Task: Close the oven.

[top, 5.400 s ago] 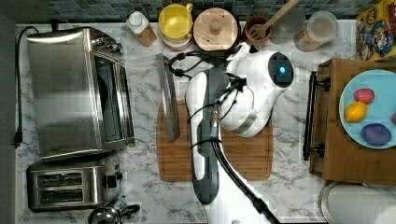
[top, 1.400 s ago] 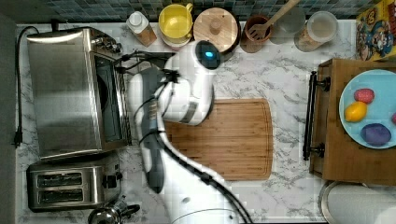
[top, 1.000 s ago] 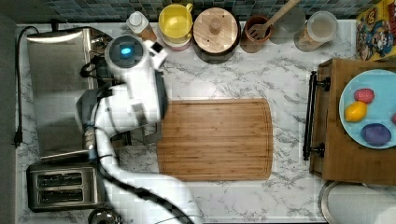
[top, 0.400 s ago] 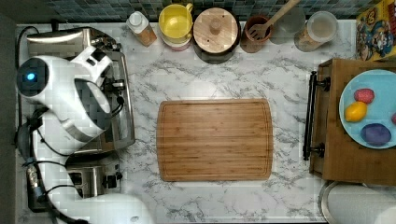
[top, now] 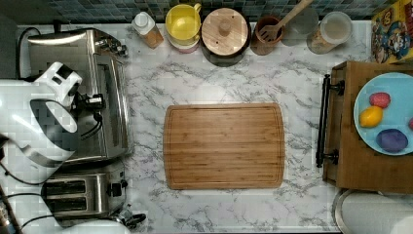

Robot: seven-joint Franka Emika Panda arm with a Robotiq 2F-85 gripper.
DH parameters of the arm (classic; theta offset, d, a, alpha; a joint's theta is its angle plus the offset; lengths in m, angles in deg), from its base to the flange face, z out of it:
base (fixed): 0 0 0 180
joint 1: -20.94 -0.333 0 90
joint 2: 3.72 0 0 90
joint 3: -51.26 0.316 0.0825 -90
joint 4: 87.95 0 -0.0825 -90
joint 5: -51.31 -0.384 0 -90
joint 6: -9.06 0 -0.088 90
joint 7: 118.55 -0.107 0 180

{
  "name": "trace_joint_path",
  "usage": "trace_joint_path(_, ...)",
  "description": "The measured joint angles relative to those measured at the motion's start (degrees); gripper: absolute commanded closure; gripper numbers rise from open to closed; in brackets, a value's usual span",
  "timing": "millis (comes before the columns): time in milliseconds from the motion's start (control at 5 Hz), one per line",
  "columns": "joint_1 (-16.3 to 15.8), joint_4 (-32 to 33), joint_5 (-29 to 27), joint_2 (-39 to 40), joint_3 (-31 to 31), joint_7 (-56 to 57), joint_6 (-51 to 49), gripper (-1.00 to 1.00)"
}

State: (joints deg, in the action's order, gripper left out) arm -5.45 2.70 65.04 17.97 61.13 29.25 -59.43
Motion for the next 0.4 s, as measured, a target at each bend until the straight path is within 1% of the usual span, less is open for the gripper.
trace_joint_path(200, -0.1, 0.39, 0.01, -2.32, -0.88, -0.64, 0.0, 1.0)
trace_joint_path(400, 0.42, 0.45, -0.73, -5.57, -3.19, -0.64, 0.17, 1.0)
